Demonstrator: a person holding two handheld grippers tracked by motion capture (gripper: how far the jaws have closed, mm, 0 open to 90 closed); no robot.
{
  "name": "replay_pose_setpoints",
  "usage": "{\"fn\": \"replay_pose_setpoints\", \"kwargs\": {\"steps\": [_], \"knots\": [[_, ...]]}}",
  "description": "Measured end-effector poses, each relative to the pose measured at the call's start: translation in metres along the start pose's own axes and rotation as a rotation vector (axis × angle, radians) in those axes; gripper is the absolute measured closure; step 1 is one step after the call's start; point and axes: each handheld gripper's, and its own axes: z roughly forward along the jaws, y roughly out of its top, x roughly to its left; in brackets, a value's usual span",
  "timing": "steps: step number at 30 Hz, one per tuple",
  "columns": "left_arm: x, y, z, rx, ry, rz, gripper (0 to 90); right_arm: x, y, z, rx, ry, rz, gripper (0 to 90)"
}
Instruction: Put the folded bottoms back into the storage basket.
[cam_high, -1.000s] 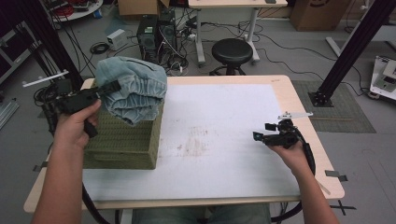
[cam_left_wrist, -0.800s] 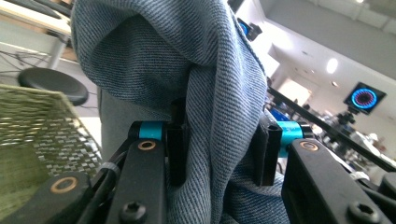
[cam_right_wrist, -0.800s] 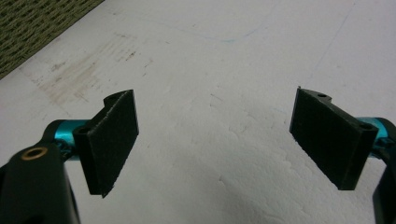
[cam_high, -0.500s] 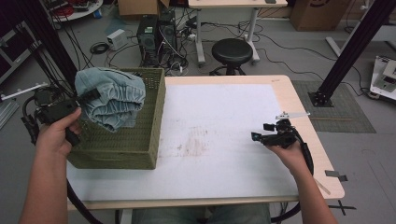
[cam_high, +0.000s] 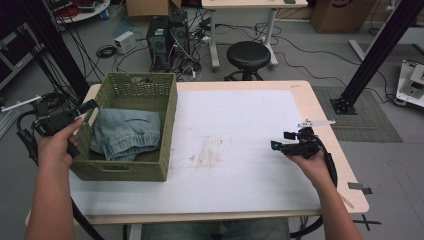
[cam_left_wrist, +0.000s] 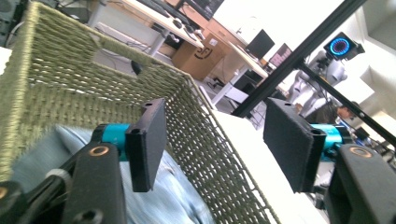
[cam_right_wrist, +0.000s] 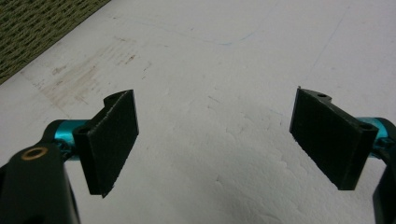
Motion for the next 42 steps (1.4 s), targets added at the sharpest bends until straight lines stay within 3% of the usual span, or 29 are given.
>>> {"fn": "replay_pose_setpoints", "kwargs": {"steps": [7, 11, 16, 23, 29, 31, 32, 34, 38, 42], "knots": [[-0.018, -0.007, 0.026, 0.089, -0.105, 0.047, 32.1, 0.003, 0.001, 0.001, 0.002, 0.002, -0.015, 15.4], [-0.035, -0.012, 0.041, 0.138, -0.153, 0.091, 26.3, 0.004, 0.002, -0.001, -0.005, 0.004, -0.013, 15.4], [-0.063, -0.015, 0.058, 0.173, -0.215, 0.150, 23.8, 0.006, 0.004, -0.002, -0.012, 0.004, -0.021, 15.4], [-0.112, -0.028, 0.093, 0.241, -0.307, 0.247, 22.6, 0.009, 0.008, -0.008, -0.034, 0.004, -0.039, 15.4], [-0.148, -0.048, 0.122, 0.262, -0.322, 0.313, 22.3, 0.014, 0.012, -0.012, -0.056, 0.012, -0.054, 15.3], [-0.152, -0.051, 0.126, 0.264, -0.328, 0.316, 22.1, 0.015, 0.013, -0.013, -0.064, 0.016, -0.063, 15.3], [-0.162, -0.060, 0.135, 0.280, -0.350, 0.334, 22.1, 0.016, 0.014, -0.014, -0.064, 0.020, -0.064, 15.3], [-0.172, -0.070, 0.144, 0.297, -0.356, 0.368, 22.1, 0.017, 0.014, -0.014, -0.068, 0.024, -0.072, 15.3], [-0.183, -0.088, 0.158, 0.326, -0.368, 0.391, 22.1, 0.019, 0.014, -0.016, -0.073, 0.027, -0.078, 15.3], [-0.187, -0.101, 0.171, 0.348, -0.349, 0.411, 22.1, 0.018, 0.014, -0.015, -0.072, 0.029, -0.083, 15.3]]}}
